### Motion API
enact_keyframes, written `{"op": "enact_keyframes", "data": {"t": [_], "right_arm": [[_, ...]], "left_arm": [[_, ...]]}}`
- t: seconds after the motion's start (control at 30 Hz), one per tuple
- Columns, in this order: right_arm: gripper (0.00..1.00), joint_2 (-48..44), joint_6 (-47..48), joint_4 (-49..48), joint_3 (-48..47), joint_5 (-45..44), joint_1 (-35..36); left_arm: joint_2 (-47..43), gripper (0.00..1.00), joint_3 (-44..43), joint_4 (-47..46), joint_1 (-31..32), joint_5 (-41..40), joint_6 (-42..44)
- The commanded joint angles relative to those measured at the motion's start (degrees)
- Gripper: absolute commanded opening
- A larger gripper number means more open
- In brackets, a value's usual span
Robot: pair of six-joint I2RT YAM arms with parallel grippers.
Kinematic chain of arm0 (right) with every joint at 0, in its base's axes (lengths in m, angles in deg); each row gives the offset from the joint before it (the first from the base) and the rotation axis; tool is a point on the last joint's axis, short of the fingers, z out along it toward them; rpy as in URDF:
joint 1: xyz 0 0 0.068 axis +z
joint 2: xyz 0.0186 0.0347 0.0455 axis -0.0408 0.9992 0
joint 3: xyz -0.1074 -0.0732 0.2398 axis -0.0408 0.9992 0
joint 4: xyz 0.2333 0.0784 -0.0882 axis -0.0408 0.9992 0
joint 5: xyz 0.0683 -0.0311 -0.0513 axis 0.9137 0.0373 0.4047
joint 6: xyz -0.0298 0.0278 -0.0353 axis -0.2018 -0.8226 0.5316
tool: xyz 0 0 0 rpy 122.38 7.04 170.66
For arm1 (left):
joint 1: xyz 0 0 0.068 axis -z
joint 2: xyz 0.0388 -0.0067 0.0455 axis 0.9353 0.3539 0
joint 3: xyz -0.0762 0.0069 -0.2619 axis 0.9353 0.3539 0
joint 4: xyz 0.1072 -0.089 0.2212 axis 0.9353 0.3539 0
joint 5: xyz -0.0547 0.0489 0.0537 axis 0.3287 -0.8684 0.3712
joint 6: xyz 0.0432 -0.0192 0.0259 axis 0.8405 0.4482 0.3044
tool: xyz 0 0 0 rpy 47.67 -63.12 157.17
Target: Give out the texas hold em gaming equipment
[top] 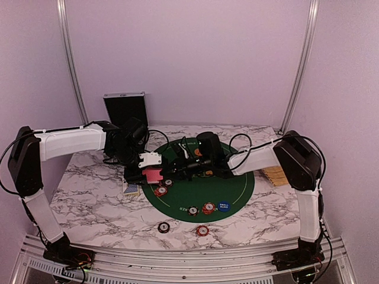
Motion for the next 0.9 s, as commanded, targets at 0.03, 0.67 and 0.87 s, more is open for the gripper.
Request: {"op": "enact_keyframes", "data": {"t": [0.03,0.67,0.87], "right_arm": [[0.0,-2.0,-1.62,-3.13,1.12,0.8,-1.53],[0.0,-4.7,-0.6,-2.71,5.8,2.03,-6.28],[0.0,-4.39,1.07,0.01,4.45,2.06,-7.58]], "left_arm": [[-1.76,0.08,0.74,0.31,-0.86,-0.57,-0.26],[-4.42,0.06,3.81,1.33,-4.14,-1.06,0.36],[-5.77,0.06,4.89,1.87,-5.11,-1.0,0.32]]}}
